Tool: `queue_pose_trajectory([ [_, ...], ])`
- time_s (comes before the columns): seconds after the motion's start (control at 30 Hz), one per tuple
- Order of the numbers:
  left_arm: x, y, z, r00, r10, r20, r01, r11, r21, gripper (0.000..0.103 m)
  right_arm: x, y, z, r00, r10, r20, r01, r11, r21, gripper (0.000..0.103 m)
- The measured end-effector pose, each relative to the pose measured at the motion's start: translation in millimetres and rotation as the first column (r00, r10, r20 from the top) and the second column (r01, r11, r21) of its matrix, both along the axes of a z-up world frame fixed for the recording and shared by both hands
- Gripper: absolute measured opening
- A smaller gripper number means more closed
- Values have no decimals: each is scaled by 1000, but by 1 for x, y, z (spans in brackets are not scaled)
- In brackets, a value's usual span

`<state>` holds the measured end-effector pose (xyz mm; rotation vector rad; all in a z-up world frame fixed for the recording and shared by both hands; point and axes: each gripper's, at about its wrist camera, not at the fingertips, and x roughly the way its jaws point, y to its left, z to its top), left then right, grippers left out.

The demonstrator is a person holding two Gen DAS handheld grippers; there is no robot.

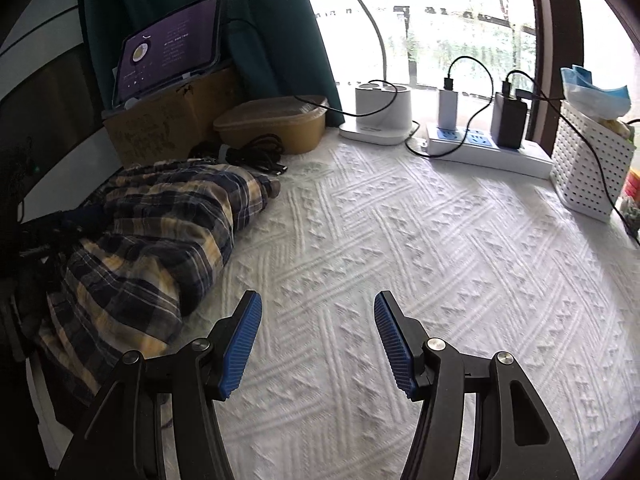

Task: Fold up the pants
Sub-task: 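Press the pants flat on the pile with both open grippers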

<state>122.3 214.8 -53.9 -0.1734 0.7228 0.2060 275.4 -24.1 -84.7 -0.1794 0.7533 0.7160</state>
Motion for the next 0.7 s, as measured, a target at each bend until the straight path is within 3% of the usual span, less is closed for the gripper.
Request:
queue_pose_trajectory([
  [0.13, -19, -25, 16, 998, -23, 63, 24, 1000, -9, 61, -4, -12, 4, 1000, -14, 8, 14, 1000, -7, 61],
  [0.33, -39, -61, 26, 994, -53, 96, 52, 999, 17, 61, -20, -31, 21, 998, -27, 50, 28, 1000, -14, 61],
  [0.7, -74, -105, 50, 980, -35, 195, 35, 999, 2, 62, -60, -77, 55, 991, -64, 117, 65, 998, -4, 66],
])
